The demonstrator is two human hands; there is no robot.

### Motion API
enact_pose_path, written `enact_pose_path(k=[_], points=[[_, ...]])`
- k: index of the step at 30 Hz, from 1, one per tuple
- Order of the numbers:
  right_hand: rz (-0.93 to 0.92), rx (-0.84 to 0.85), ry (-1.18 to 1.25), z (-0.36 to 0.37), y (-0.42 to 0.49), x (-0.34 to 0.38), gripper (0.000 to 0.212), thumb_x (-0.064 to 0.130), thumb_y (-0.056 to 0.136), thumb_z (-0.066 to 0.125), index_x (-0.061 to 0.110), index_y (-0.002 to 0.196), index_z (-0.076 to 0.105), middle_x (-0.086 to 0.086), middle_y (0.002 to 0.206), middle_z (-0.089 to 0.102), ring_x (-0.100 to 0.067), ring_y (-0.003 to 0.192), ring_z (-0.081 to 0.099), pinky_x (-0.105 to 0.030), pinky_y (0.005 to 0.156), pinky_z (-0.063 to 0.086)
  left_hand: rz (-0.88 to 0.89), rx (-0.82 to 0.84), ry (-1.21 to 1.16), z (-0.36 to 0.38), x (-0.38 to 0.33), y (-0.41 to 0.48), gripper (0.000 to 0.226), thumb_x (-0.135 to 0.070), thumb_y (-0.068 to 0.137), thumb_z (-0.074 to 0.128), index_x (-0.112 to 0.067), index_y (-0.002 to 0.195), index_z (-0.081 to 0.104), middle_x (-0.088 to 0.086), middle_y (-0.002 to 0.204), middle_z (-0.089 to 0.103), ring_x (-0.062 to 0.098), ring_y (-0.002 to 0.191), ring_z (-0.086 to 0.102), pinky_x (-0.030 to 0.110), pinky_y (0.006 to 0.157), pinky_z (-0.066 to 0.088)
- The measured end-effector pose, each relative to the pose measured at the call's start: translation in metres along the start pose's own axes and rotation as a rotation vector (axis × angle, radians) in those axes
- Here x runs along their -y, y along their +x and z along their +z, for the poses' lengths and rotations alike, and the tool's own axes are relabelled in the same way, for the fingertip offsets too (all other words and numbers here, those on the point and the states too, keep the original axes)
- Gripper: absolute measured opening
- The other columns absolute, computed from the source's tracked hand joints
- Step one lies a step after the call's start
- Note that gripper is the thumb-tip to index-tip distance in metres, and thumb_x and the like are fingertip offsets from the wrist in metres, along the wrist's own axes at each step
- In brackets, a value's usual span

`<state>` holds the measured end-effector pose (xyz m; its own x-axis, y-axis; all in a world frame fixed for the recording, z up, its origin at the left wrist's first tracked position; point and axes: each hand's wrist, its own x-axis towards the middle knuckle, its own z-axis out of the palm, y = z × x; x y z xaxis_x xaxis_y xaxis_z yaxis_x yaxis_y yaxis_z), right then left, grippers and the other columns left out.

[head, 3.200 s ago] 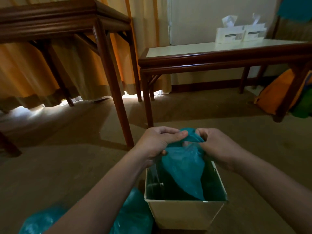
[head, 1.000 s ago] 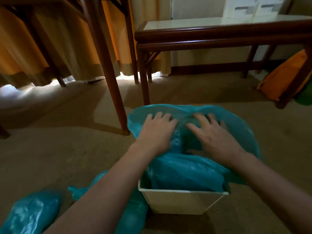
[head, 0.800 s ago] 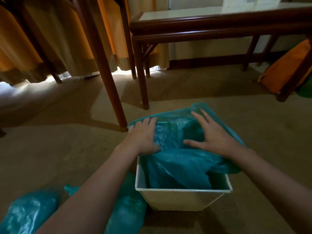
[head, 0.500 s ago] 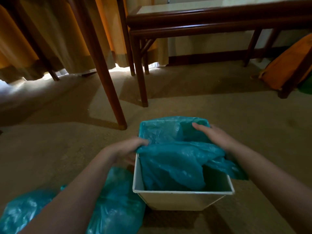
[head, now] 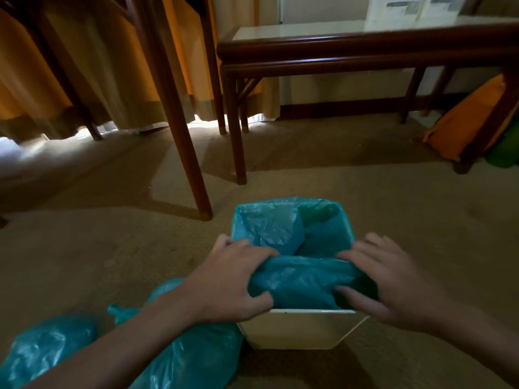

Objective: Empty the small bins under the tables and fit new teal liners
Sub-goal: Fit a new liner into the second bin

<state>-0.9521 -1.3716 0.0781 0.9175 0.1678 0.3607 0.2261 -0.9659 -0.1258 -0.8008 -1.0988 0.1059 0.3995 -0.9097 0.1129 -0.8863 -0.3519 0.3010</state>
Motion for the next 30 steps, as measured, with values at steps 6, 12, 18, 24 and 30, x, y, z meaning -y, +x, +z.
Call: enact_pose_path(k=[6, 12, 18, 24, 30], points=[[-0.265, -0.287, 0.037, 0.004, -0.026, 0.03, 0.023, 0.043, 0.096, 0.053, 0.024, 0.083, 0.054, 0.003, 0.073, 0.058, -0.011, 0.064, 0.051, -0.026, 0.059, 0.04, 0.225, -0.289, 0.117, 0.013, 0.012, -0.052, 0.03, -0.041, 0.078, 0.067, -0.029, 0.075, 0.039, -0.007, 0.073, 0.042, 0.014, 0.069, 0.04, 0.03, 0.069, 0.031], [-0.386, -0.051, -0.181, 0.034, -0.068, 0.033, 0.027, 0.047, 0.092, 0.061, 0.029, 0.072, 0.057, 0.008, 0.065, 0.057, -0.01, 0.056, 0.056, -0.023, 0.052, 0.045, 0.202, -0.122, 0.349, 0.063, 0.043, -0.112, 0.015, -0.043, 0.083, 0.065, -0.032, 0.093, 0.071, -0.015, 0.094, 0.069, 0.013, 0.099, 0.068, 0.032, 0.092, 0.039], [-0.247, -0.189, -0.085, 0.021, -0.07, 0.027, 0.028, 0.039, 0.087, 0.07, 0.028, 0.068, 0.053, 0.007, 0.06, 0.049, -0.012, 0.054, 0.047, -0.026, 0.047, 0.043, -0.07, -0.294, 0.083, 0.058, 0.039, -0.111, 0.012, -0.039, 0.082, 0.063, -0.028, 0.086, 0.067, -0.015, 0.085, 0.063, 0.004, 0.088, 0.057, 0.028, 0.083, 0.042], [-0.116, -0.199, -0.041, -0.009, -0.011, 0.065, 0.04, 0.051, 0.086, 0.069, 0.017, 0.108, 0.068, 0.001, 0.105, 0.065, -0.018, 0.094, 0.058, -0.035, 0.082, 0.047, 0.044, -0.394, 0.057, 0.021, -0.022, -0.056, 0.047, -0.061, 0.082, 0.066, -0.024, 0.111, 0.062, -0.01, 0.107, 0.06, 0.01, 0.104, 0.052, 0.031, 0.091, 0.038], [-0.213, 0.133, -0.186, 0.01, 0.011, 0.061, 0.027, 0.052, 0.09, 0.049, 0.033, 0.093, 0.068, 0.018, 0.084, 0.067, -0.01, 0.101, 0.06, -0.039, 0.097, 0.031, 0.172, -0.101, 0.267, 0.042, -0.027, -0.027, 0.014, -0.044, 0.092, 0.055, -0.03, 0.093, 0.052, -0.011, 0.084, 0.06, 0.011, 0.088, 0.059, 0.034, 0.095, 0.034]])
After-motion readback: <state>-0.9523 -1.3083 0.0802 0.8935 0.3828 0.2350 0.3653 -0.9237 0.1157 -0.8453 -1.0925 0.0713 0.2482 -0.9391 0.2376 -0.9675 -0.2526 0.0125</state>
